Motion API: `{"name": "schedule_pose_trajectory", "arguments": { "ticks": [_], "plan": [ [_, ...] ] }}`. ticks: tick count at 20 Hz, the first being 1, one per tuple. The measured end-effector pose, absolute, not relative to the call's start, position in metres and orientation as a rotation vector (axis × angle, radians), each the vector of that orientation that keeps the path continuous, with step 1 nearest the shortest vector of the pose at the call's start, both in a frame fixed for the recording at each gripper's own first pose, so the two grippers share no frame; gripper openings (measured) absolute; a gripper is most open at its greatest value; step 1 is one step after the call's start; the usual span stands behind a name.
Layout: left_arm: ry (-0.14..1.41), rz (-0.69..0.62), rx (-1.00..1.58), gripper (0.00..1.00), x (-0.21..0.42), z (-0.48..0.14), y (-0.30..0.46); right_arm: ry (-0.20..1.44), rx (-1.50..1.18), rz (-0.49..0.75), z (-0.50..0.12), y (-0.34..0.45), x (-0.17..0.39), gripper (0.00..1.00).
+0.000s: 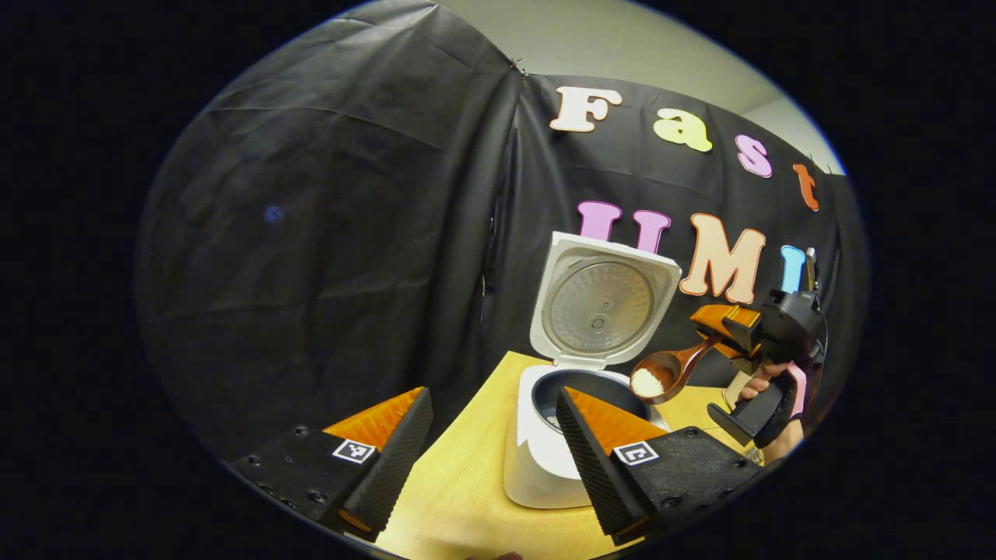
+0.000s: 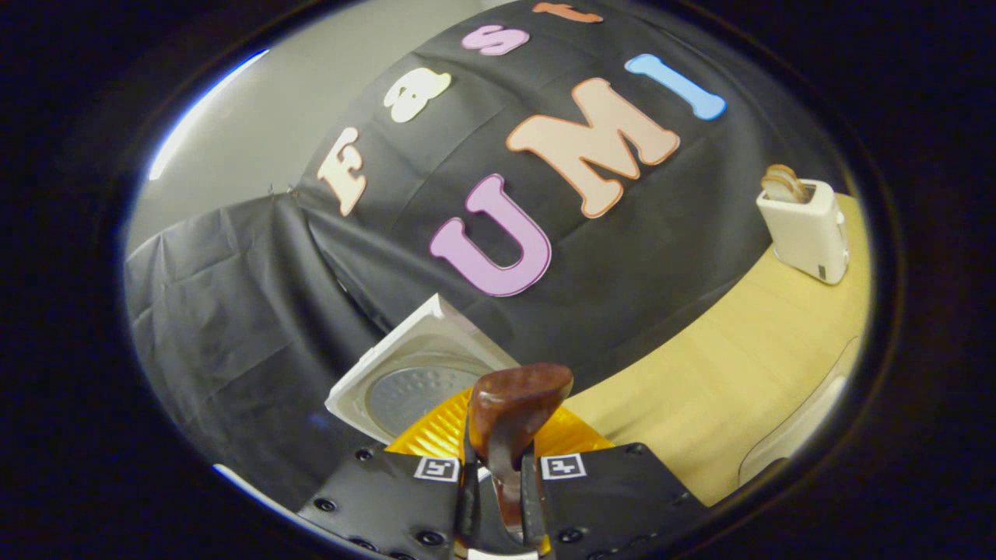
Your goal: Close the left gripper, press the button to open the rice cooker; take a wooden spoon from the chopstick holder with the right hand, scoop a spoonful of rice and pour it into the rice cooker, then put the wooden spoon back into the chopstick holder.
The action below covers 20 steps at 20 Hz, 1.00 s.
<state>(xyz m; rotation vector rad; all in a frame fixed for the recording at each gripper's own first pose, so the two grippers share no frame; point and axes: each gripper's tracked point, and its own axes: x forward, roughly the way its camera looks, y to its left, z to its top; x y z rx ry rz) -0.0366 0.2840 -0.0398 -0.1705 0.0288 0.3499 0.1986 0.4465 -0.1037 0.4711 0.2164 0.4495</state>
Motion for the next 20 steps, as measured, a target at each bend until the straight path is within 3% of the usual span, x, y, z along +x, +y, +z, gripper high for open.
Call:
{"name": "schedule_pose_trajectory", "arguments": {
  "ticks": [5,6,11,20],
  "plan": [
    [0.036,0.381,-0.199,0.92,-0.048,-0.052,0.299,0.152,0.175,0.506,-0.11,0.481,0.189,0.22],
    [0.035,0.388,-0.205,0.95,-0.05,-0.052,0.302,0.139,0.123,0.519,-0.111,0.487,0.187,0.22],
    [0.037,0.418,-0.213,0.95,-0.055,-0.058,0.313,0.066,-0.098,0.574,-0.109,0.51,0.17,0.22],
    [0.027,0.441,-0.226,0.95,-0.062,-0.059,0.321,-0.145,-0.473,0.592,-0.092,0.531,0.145,0.22]
  ]
}}
